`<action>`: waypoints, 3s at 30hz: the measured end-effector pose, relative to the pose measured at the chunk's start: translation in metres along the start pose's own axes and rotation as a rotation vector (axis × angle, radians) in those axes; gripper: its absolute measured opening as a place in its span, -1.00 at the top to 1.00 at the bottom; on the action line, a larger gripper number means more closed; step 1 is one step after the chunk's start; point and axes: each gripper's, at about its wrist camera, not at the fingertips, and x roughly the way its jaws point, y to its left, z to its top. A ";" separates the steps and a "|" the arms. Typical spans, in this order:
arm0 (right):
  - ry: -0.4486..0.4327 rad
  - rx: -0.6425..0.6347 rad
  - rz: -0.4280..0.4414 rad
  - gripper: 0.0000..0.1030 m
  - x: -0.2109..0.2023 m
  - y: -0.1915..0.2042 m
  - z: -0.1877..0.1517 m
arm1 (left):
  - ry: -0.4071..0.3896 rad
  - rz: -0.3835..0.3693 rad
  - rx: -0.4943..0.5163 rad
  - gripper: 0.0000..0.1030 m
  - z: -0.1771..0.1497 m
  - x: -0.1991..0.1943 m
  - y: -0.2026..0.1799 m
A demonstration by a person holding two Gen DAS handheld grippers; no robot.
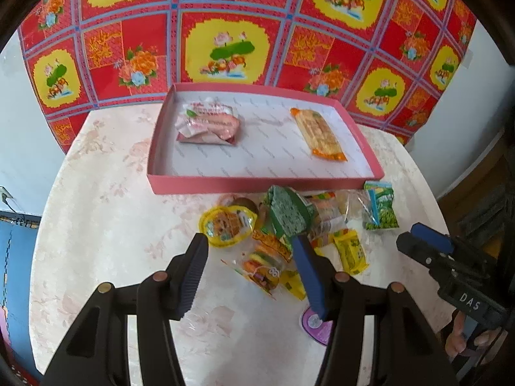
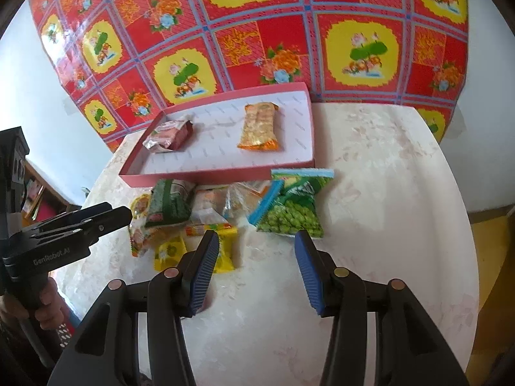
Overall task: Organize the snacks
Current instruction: 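Withdraw both open grippers from the box back toward the snack pile, then close the left gripper on the gummy candy pack while the right grasps the pea bag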
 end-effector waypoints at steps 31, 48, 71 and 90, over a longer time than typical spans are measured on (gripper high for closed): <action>0.017 0.041 -0.014 0.03 0.020 -0.019 0.001 | 0.063 0.044 0.038 -0.14 -0.021 0.038 -0.010; 0.024 0.036 -0.086 0.03 0.040 -0.020 0.018 | 0.036 0.002 0.017 0.19 -0.024 0.020 0.005; 0.070 0.080 -0.187 0.05 0.062 -0.015 0.016 | 0.007 -0.058 0.030 0.51 -0.017 -0.004 0.029; 0.012 0.045 -0.118 0.43 0.030 -0.017 0.014 | 0.011 0.025 -0.015 0.25 -0.014 -0.002 0.027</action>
